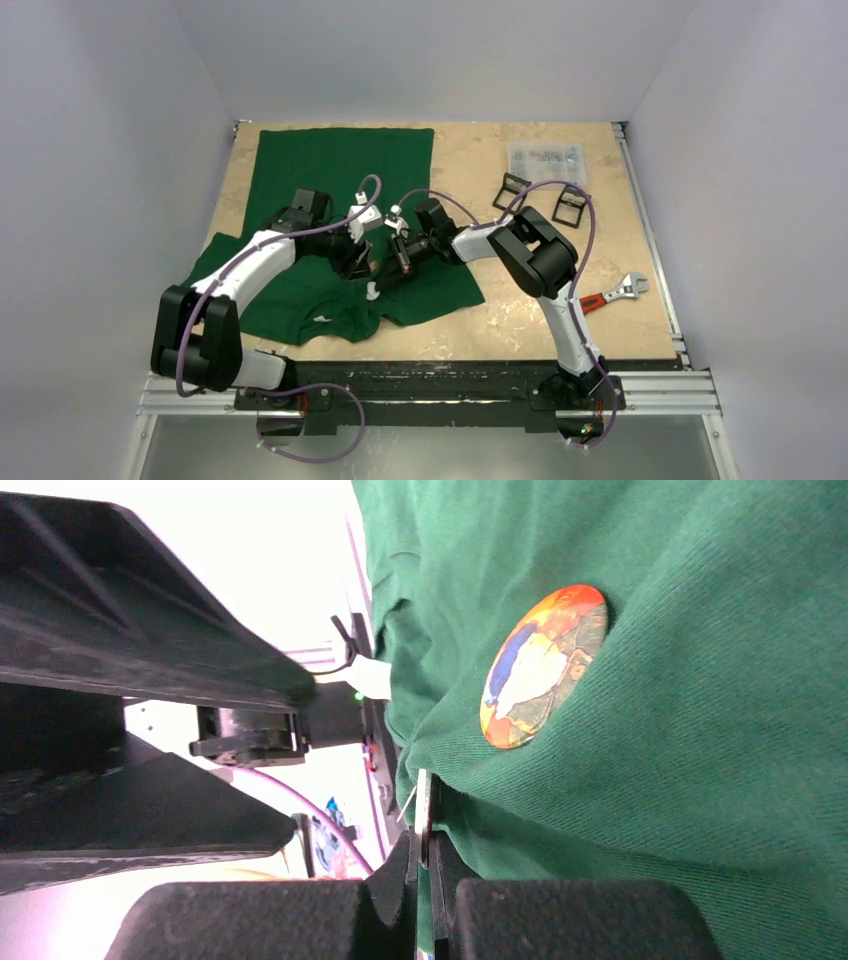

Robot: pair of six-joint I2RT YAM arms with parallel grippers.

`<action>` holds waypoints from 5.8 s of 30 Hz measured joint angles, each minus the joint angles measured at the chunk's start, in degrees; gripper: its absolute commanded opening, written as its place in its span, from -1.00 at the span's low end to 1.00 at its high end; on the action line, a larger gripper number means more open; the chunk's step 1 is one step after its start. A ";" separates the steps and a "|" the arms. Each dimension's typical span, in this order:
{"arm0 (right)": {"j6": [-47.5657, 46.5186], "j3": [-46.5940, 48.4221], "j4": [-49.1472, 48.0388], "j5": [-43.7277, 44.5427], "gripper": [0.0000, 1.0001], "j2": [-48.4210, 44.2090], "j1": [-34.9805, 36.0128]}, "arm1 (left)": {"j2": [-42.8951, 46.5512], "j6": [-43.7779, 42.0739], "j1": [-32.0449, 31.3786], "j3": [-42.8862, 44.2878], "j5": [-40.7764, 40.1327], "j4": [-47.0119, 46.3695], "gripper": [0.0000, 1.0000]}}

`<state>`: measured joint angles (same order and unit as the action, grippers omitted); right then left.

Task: Remove the brooch from the garment

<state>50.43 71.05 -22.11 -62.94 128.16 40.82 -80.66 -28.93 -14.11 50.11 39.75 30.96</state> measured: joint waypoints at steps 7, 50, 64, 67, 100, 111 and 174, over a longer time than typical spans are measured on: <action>-5.81 2.40 11.10 2.60 -1.00 -0.33 0.00 | 2.36 4.52 0.11 -0.20 -5.75 2.51 -0.01; -3.28 2.45 15.26 3.93 -1.00 -2.93 -0.68 | -8.39 17.59 -8.35 4.76 -11.65 13.03 -0.64; -3.26 2.45 15.28 3.93 -1.00 -2.93 -0.87 | -8.98 17.66 -8.48 5.09 -10.78 13.49 -1.00; -3.28 2.45 15.30 3.96 -1.00 -2.93 -0.87 | -8.96 17.81 -8.48 5.09 -10.78 13.42 -1.00; -3.08 2.45 15.47 4.24 -1.00 -2.95 -1.40 | -9.57 19.65 -9.70 5.09 -16.72 13.05 -1.00; -4.85 6.01 21.92 9.11 -1.00 -2.93 -0.98 | -9.35 18.67 -9.70 5.09 -14.10 12.85 -1.00; -30.71 4.74 39.65 9.27 -1.00 -24.76 -6.82 | 10.58 16.94 0.20 11.08 -1.57 15.02 0.47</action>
<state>19.73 75.79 17.54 -53.67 103.39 34.00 -70.08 -11.99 -13.91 61.19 38.17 45.98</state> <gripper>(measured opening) 0.019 0.618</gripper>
